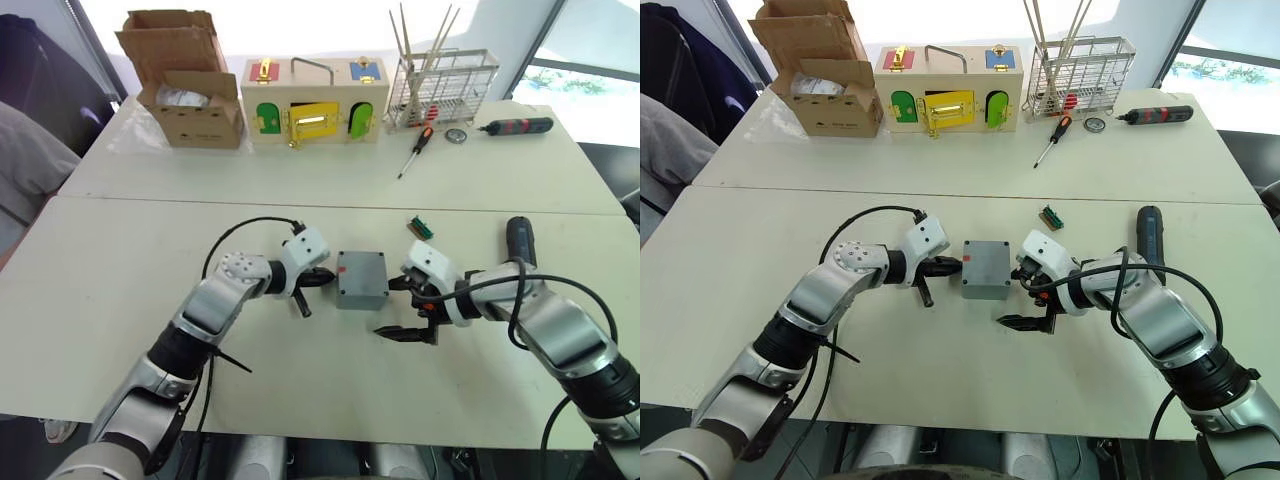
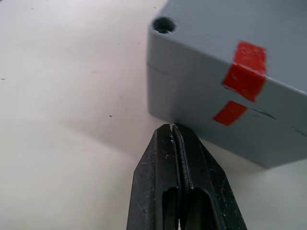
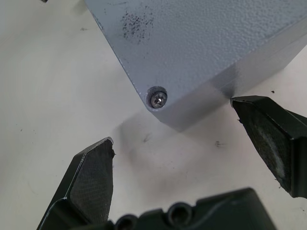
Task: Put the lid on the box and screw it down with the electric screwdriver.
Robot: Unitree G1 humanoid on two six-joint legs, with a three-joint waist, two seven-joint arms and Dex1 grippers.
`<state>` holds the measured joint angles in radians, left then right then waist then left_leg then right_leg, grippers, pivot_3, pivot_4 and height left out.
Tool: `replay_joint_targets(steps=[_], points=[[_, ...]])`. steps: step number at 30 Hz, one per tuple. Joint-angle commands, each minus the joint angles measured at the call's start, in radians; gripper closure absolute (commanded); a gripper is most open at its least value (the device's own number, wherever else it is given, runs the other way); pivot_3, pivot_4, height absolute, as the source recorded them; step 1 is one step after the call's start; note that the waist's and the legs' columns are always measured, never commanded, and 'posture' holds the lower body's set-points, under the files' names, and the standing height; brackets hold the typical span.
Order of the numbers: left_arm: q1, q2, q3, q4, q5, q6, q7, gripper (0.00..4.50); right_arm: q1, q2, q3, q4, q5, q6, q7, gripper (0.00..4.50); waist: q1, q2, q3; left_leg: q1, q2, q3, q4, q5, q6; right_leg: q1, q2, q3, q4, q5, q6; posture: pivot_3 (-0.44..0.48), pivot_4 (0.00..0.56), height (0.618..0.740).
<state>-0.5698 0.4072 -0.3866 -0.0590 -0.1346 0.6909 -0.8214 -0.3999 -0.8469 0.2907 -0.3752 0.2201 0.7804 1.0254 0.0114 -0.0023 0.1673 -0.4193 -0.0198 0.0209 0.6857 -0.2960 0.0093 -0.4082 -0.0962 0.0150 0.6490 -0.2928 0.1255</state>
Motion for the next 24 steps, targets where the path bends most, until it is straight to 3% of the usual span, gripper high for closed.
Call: replay_joint_targets(steps=[1, 7, 14, 20, 24], points=[[0.014, 0.026, -0.01, -0.08, -0.008, 0.01, -0.029, 4.5, -0.032, -0.046, -0.057, 0.024, 0.001, -0.031, 0.018, 0.01, 0.001, 0.0, 0.0, 0.0, 0.0, 0.0, 0.0, 0.0, 0.0, 0.0, 0.0, 0.0, 0.0, 0.0, 0.0, 0.0, 0.15, 0.74], [0.022, 0.04, 0.081, -0.089, -0.018, 0.019, 0.03, 4.5, -0.125, -0.133, -0.27, 0.205, 0.134, -0.015, 0.109, 0.01, 0.0, 0.0, 0.0, 0.0, -0.001, 0.0, 0.001, 0.0, 0.0, 0.001, -0.001, 0.0, 0.0, 0.0, 0.0, 0.0, 0.15, 0.74], [-0.053, 0.139, 0.248, -0.173, -0.138, 0.111, -0.027, 4.5, -0.241, 0.008, -0.441, 0.515, 0.15, -0.126, -0.052, 0.01, -0.006, 0.0, 0.0, 0.001, 0.001, 0.001, -0.001, 0.0, -0.001, 0.0, 0.0, 0.0, 0.001, 0.0, 0.0, 0.0, 0.15, 0.74], [-0.015, 0.19, 0.252, -0.378, -0.281, 0.231, -0.081, 4.5, -0.071, 0.008, -0.493, 0.399, 0.187, -0.077, -0.082, 0.01, 0.002, 0.0, 0.0, 0.0, -0.001, 0.0, -0.001, 0.0, 0.001, 0.001, -0.002, 0.0, 0.002, 0.0, 0.0, 0.0, 0.15, 0.74], [0.005, 0.166, 0.237, -0.42, -0.317, 0.268, -0.045, 4.5, 0.036, 0.021, -0.526, 0.332, 0.201, -0.07, -0.12, 1.04, 0.0, 0.0, 0.0, 0.0, -0.001, 0.001, 0.001, 0.0, 0.001, 0.001, -0.002, 0.001, 0.001, 0.0, 0.0, 0.0, 0.15, 0.74]])
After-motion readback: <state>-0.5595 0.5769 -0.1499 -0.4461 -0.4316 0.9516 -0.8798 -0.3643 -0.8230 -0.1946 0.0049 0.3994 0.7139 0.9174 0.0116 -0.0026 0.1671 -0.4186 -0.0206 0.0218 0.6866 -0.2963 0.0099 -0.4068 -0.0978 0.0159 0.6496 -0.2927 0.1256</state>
